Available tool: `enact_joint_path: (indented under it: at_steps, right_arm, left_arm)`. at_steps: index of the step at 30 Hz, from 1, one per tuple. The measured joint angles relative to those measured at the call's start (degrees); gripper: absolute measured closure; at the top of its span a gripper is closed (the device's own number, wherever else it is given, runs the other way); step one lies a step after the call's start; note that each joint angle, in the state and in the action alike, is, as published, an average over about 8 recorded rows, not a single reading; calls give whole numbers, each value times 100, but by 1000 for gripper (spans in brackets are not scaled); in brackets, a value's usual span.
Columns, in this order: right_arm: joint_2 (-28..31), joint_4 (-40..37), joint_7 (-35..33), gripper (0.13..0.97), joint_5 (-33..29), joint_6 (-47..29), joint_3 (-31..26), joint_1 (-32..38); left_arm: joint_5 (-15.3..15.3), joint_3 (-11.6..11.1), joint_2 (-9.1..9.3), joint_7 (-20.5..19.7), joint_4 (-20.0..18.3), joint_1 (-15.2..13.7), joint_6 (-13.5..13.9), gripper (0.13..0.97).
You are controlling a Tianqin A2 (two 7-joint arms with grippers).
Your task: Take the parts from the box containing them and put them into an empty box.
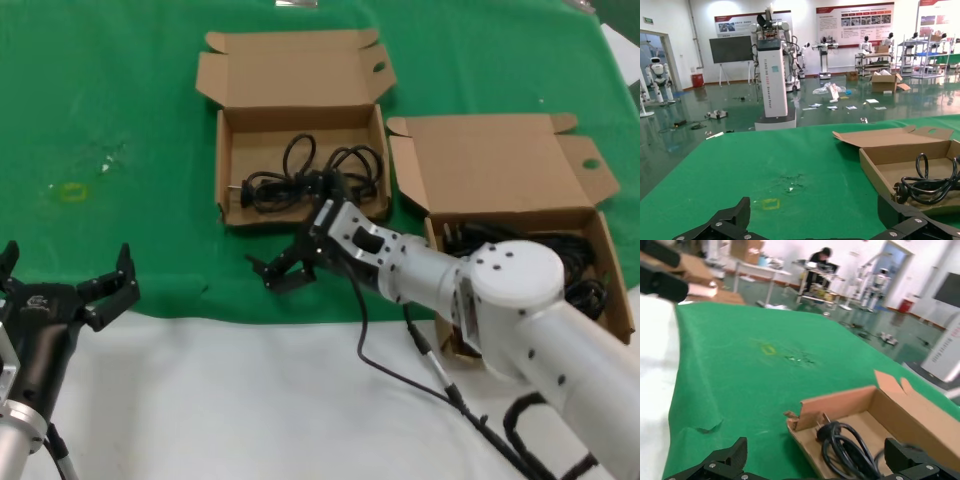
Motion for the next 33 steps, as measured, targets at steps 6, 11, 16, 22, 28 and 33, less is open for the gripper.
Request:
enact_joint_path:
  at_steps: [6, 11, 16, 22, 28, 33]
  right_arm:
    - [138, 685, 384, 129, -132, 312, 507, -649]
    - [254, 1250, 705, 129, -240, 571, 928, -1189]
    - [369, 1819, 1026, 129, -349, 830, 1349, -1728]
    - [504, 2496, 1407, 129, -478, 1138, 1846, -2365]
    - [643, 3180, 1793, 129, -609, 1450, 2353, -3022]
    - [759, 3755, 2114, 129, -718, 1710, 2777, -3558]
  left_arm:
    - [0, 0, 0, -2, 0, 0, 0, 226]
    - [0, 0, 0, -3, 0, 0, 0, 171]
    - [0, 0, 0, -3, 0, 0, 0, 145]
    - [0, 0, 0, -3, 0, 0, 0, 132]
    - [-1, 0, 0, -3, 0, 0, 0, 132]
    - [-1, 0, 0, -3, 0, 0, 0, 132]
